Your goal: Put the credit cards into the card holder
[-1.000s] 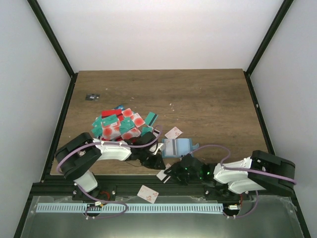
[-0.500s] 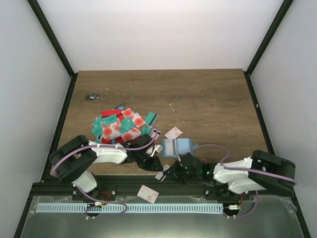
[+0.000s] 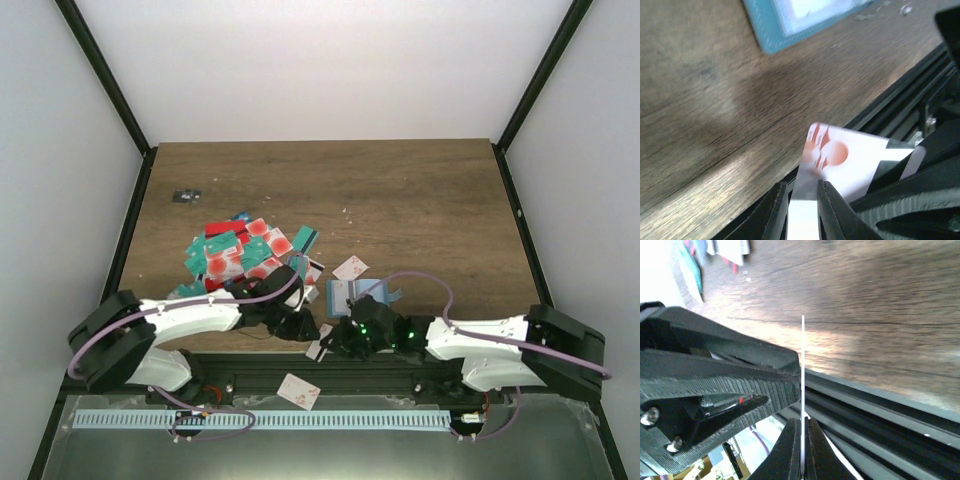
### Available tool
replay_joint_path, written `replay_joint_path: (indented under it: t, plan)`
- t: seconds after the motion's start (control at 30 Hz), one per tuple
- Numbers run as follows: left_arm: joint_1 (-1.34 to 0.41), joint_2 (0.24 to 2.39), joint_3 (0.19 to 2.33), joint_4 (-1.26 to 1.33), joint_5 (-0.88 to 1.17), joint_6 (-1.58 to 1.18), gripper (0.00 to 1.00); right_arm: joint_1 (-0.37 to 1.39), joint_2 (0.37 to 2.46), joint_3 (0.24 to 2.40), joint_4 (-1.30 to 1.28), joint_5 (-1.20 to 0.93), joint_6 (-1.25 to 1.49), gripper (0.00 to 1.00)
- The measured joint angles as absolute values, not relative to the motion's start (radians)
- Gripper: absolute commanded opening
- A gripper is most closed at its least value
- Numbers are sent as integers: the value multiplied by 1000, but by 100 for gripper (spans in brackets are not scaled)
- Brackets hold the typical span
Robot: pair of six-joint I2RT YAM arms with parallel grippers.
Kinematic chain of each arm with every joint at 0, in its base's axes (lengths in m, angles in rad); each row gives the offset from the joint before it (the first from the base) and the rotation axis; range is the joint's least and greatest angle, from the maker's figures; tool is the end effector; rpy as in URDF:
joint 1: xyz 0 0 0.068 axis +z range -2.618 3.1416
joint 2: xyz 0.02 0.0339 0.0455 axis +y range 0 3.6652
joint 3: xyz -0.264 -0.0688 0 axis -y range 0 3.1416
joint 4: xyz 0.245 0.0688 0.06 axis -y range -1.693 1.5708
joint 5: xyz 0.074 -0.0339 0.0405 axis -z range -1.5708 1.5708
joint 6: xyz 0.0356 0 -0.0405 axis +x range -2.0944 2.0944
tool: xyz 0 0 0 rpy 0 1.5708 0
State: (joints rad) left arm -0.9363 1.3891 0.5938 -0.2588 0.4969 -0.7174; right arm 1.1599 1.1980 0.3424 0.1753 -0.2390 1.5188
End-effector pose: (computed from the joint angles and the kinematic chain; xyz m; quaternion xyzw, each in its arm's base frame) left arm 0.1278 -0.2023 0.1487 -0.1648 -0.9247 0.3432 0.0072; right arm 0.0778 0.1998 0.1454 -0.1094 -0.8908 -0.4409 0.0066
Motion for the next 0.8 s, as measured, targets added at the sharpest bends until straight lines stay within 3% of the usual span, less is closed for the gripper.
replay_joint_path:
  t: [0.4,0.63,0.8]
  plan:
    - [-793,1124,766,-528,424,-610,38,1022,1070,497,-10,-302,1209,1]
    - [-686,1072,895,-617,463,-516,47,785,1068,610,-129,-498,930,1]
    - [-671,1072,953,-622,556,-454,48,682,1062,680,-165,-677,763,1]
